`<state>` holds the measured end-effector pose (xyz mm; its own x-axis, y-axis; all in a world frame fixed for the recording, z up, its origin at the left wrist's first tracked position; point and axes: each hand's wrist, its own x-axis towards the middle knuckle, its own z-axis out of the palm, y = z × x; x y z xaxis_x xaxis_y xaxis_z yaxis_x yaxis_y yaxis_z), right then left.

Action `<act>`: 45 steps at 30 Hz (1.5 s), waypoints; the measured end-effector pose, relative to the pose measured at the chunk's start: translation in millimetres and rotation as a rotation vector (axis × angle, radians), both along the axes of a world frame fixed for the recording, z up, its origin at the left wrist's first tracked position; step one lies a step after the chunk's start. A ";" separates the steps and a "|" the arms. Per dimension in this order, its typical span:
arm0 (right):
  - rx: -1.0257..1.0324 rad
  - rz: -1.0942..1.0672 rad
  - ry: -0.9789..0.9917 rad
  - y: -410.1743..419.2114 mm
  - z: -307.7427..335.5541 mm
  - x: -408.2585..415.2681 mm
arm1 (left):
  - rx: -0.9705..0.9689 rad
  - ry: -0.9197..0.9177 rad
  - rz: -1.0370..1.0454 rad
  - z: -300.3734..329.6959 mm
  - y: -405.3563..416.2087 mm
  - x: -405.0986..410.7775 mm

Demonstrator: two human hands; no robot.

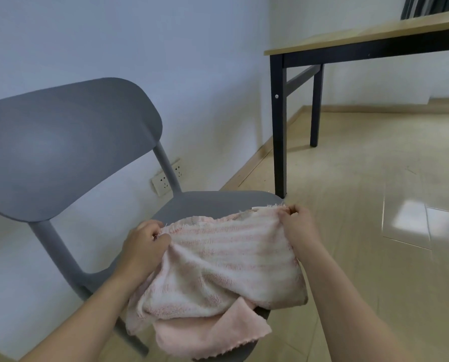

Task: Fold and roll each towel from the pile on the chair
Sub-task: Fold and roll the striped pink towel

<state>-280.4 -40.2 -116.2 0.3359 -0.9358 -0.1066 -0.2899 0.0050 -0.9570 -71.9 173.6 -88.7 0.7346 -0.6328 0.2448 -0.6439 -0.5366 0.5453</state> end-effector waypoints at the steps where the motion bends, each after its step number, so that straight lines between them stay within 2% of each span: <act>1: -0.013 0.001 0.008 0.3 -0.6 0.1 | -0.017 0.043 -0.014 3.2 -1.2 2.3; 5: -0.063 -0.015 0.049 4.2 2.6 -1.2 | 0.017 0.273 -0.066 5.9 -8.8 10.0; 8: -0.091 -0.028 0.075 6.2 3.5 -3.9 | 0.087 0.271 -0.068 -1.4 -10.4 11.2; 10: -0.083 -0.024 0.067 7.7 4.6 -4.4 | 0.211 0.116 -0.055 -2.0 -11.6 7.1; 12: -0.048 -0.006 0.046 7.9 4.4 -2.8 | 0.361 -0.221 0.018 1.7 -18.6 -0.2; 14: 0.041 0.008 0.014 8.0 7.7 -3.7 | 0.262 -0.396 -0.037 12.6 -38.6 -13.3; 15: 0.116 0.014 -0.014 7.9 11.1 -6.0 | 0.185 -0.344 -0.126 20.3 -53.9 -24.6; 18: 0.369 0.082 -0.053 11.3 22.2 -26.6 | 0.127 0.134 -0.390 34.5 -106.5 -62.9; 20: 0.474 0.168 -0.046 15.3 26.5 -45.8 | 0.184 0.207 -0.515 26.8 -136.6 -83.0; 22: 0.523 0.257 -0.021 17.9 26.1 -61.2 | 0.252 0.139 -0.586 14.3 -157.0 -93.2; 26: 0.550 0.371 0.044 21.6 26.3 -75.3 | 0.250 -0.042 -0.551 -0.7 -177.7 -94.0; 31: 0.543 0.475 0.133 33.6 26.6 -85.1 | 0.181 -0.081 -0.524 -11.9 -185.4 -97.5; 36: 0.545 0.546 0.201 43.2 30.6 -93.3 | 0.210 -0.120 -0.468 -15.1 -186.1 -101.5; 40: 0.502 0.475 0.175 51.1 30.5 -98.2 | 0.255 -0.194 -0.460 -16.4 -186.0 -104.6; 45: 0.423 0.337 0.101 72.0 21.0 -100.2 | 0.178 -0.238 -0.573 -18.1 -181.3 -105.6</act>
